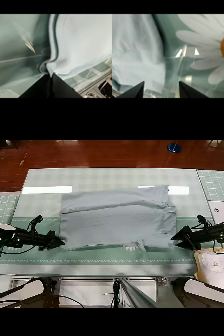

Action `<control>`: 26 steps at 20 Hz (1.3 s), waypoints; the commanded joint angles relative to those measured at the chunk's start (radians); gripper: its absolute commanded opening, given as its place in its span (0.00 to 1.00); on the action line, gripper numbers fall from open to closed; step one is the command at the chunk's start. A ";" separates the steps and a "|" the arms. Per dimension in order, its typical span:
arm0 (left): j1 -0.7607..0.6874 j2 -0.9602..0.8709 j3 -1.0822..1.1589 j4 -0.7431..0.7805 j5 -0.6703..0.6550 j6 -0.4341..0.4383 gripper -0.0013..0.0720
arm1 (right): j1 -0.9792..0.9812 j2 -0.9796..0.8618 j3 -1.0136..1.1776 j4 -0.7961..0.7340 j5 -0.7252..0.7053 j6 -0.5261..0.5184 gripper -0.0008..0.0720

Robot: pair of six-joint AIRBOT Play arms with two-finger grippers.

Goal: Fold the shirts.

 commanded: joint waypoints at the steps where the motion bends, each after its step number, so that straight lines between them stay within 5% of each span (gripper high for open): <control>1: 0.001 -0.001 0.001 -0.001 -0.003 0.003 0.05 | 0.031 0.001 -0.017 0.039 -0.089 0.002 0.66; 5: 0.002 -0.001 0.001 -0.001 -0.006 0.008 0.05 | 0.168 0.001 -0.016 0.038 -0.177 0.042 0.38; 7: 0.003 -0.001 0.001 -0.002 -0.016 0.014 0.05 | 0.209 0.001 -0.016 0.040 -0.178 0.055 0.06; 11: 0.003 0.013 0.045 -0.006 -0.060 0.018 0.05 | 0.219 0.035 0.037 0.089 -0.083 -0.002 0.04; 16: 0.002 0.153 0.282 -0.158 -0.105 0.029 0.05 | 0.219 0.185 0.240 0.217 -0.192 -0.022 0.04; 26: -0.131 0.049 0.473 -0.282 0.220 -0.002 0.05 | 0.356 -0.034 0.533 0.338 -0.505 -0.023 0.04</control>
